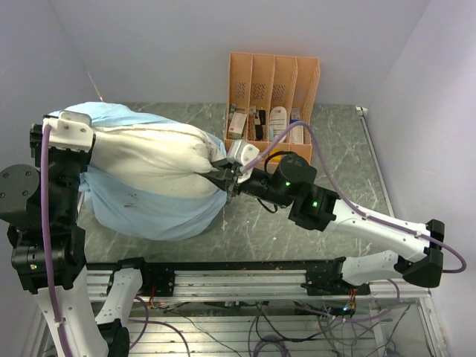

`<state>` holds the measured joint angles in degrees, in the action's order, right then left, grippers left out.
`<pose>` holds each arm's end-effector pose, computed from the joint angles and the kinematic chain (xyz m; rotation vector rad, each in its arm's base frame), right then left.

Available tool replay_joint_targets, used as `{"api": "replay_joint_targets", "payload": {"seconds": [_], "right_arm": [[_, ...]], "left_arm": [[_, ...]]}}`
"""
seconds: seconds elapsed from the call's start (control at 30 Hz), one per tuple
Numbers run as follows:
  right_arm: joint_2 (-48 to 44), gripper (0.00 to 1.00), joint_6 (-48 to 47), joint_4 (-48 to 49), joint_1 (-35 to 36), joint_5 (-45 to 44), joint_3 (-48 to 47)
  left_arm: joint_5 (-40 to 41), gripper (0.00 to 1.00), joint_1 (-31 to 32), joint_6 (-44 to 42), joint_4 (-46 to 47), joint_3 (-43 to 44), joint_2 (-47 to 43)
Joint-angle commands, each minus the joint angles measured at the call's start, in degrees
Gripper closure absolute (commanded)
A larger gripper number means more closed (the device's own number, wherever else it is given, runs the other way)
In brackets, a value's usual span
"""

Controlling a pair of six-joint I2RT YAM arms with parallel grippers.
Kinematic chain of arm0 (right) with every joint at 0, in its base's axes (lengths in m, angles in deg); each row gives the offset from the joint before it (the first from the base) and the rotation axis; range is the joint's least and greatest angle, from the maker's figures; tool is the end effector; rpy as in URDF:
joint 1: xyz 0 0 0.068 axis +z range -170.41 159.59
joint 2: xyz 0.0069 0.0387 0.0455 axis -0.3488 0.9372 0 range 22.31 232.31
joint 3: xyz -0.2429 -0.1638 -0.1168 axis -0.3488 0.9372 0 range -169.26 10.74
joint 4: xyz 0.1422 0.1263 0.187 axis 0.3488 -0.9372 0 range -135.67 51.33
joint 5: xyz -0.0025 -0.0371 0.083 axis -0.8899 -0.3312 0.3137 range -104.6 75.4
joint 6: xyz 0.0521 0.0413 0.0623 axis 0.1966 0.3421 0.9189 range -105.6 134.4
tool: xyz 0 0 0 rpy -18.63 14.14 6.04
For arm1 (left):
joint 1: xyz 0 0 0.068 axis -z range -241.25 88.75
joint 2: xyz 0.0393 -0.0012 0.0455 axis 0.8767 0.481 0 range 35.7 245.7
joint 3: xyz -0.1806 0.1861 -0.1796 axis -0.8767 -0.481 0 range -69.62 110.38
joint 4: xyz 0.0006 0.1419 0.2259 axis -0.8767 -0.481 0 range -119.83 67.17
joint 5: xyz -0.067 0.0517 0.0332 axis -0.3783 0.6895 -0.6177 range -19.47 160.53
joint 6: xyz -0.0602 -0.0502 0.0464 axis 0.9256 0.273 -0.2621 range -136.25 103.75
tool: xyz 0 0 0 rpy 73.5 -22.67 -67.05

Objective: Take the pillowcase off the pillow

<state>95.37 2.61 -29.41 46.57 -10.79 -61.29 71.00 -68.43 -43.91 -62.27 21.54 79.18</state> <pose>0.1264 0.3112 0.4858 -0.9834 1.1082 0.8357 0.0743 0.0100 0.5734 0.2503 1.4246 0.5058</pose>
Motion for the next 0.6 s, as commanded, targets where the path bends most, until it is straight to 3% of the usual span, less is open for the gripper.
{"api": "replay_joint_targets", "payload": {"seconds": [0.0,0.37,0.57], "right_arm": [[-3.3,1.0,1.8,-2.7,-0.1,-2.1,4.8],[-18.7,1.0,6.4,4.8,-0.1,-7.0,22.4],[-25.0,1.0,8.5,7.9,-0.2,-20.2,28.9]], "left_arm": [[6.8,0.45,-0.4,-0.3,5.0,1.0,0.3],[10.2,0.47,0.1,2.7,2.4,1.2,2.6],[3.5,0.48,0.2,6.0,-7.7,-1.0,3.8]]}}
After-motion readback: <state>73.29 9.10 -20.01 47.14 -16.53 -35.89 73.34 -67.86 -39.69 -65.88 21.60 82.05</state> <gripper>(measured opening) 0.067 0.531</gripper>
